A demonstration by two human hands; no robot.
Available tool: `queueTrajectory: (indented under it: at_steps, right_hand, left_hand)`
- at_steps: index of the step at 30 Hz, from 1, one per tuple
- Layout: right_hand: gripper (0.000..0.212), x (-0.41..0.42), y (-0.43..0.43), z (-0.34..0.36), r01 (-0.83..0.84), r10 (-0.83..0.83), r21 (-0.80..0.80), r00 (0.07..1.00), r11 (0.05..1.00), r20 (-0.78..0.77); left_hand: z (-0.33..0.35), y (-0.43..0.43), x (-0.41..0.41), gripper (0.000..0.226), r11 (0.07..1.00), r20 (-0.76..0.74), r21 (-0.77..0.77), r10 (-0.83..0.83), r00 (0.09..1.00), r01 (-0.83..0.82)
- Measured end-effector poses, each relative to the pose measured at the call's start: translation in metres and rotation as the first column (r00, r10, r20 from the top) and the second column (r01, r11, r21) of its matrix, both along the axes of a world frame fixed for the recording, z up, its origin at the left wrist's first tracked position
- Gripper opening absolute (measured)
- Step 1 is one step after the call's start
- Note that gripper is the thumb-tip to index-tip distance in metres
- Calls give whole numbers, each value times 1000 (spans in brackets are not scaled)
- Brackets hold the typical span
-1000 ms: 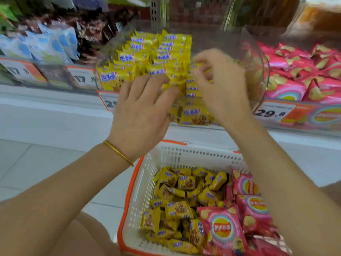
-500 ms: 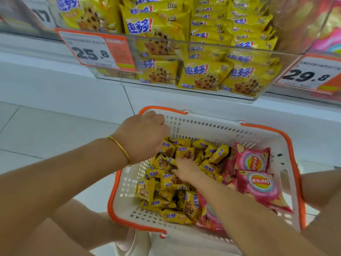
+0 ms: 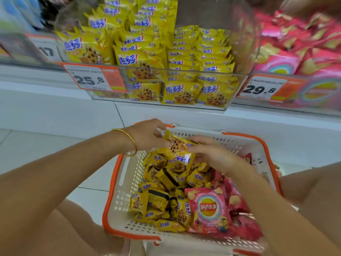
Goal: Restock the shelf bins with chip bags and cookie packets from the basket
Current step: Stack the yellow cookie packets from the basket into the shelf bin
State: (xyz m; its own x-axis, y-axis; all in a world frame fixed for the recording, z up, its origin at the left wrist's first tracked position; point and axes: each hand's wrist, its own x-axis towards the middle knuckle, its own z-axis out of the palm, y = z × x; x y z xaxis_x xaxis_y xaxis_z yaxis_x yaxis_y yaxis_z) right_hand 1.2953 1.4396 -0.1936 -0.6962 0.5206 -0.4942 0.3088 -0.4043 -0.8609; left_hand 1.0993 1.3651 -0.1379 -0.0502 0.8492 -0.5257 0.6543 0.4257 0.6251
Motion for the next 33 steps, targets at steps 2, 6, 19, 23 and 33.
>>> queueTrajectory:
  at_steps: [2,6,19,23,33]
  right_hand:
    - [30,5,-4,20,56,-57,-19,996,998,-66]
    - [20,17,-16,64,22,-12,93,994,995,-107]
    - [49,-24,14,206,199,-87,728,978,656,-189]
    - [38,-50,53,228,128,-132,847,989,516,-69]
    - [39,-135,181,173,183,-644,964,765,194,-15]
  left_hand:
    - [15,0,12,35,997,88,71,2,996,-8]
    - [46,-5,25,28,980,206,188,29,978,-68]
    - [145,18,9,59,679,15,723,172,985,-130]
    - [149,36,-9,58,544,-148,839,263,953,-20]
    - [110,53,-36,75,834,-647,504,194,737,223]
